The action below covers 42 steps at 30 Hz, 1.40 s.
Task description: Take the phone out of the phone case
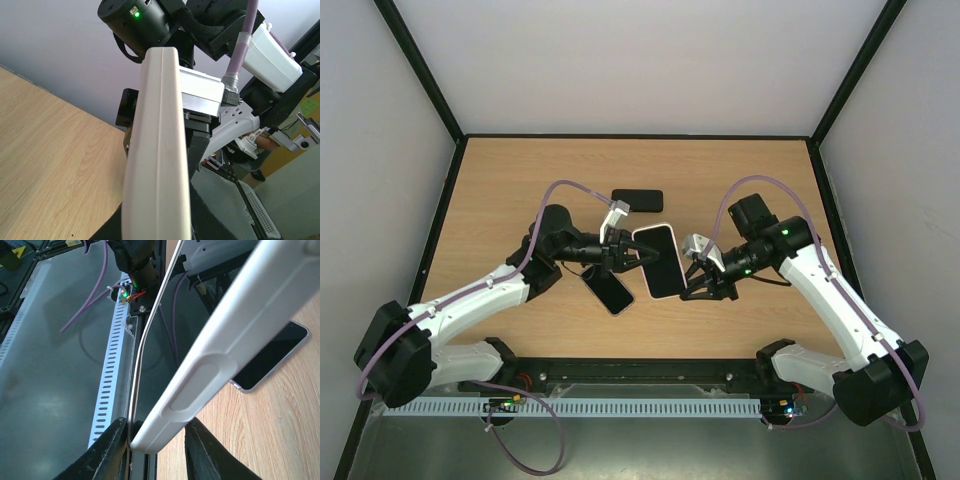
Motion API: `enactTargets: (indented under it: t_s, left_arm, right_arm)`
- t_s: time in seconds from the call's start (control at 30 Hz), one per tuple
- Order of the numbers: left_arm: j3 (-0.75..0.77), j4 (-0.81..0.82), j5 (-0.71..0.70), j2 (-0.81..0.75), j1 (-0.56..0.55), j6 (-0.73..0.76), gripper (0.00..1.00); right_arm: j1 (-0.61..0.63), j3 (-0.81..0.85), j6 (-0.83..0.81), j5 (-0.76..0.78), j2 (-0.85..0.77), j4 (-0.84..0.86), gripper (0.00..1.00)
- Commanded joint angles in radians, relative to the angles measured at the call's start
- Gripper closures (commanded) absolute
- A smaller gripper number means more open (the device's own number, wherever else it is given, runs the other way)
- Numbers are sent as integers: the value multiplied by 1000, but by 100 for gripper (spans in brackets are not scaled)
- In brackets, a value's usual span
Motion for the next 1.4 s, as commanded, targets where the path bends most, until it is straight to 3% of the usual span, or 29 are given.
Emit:
enactTargets:
  t_s: [0.0,0.6,0.97,1.37]
  left_arm:
    - [49,45,36,-2,1,-11,97]
    - [68,62,79,16,-17,-51,97]
    - [79,158,112,20,-22,-190,97]
    - [42,529,167,58,-48,-521,97]
  right_arm:
    - [4,12,-19,15,-21,12,71]
    - [6,-33,-47,70,-43,53,83]
    - [7,-70,-42,147,-60,146,87]
    - [6,-109,-38,177,-73,213,87]
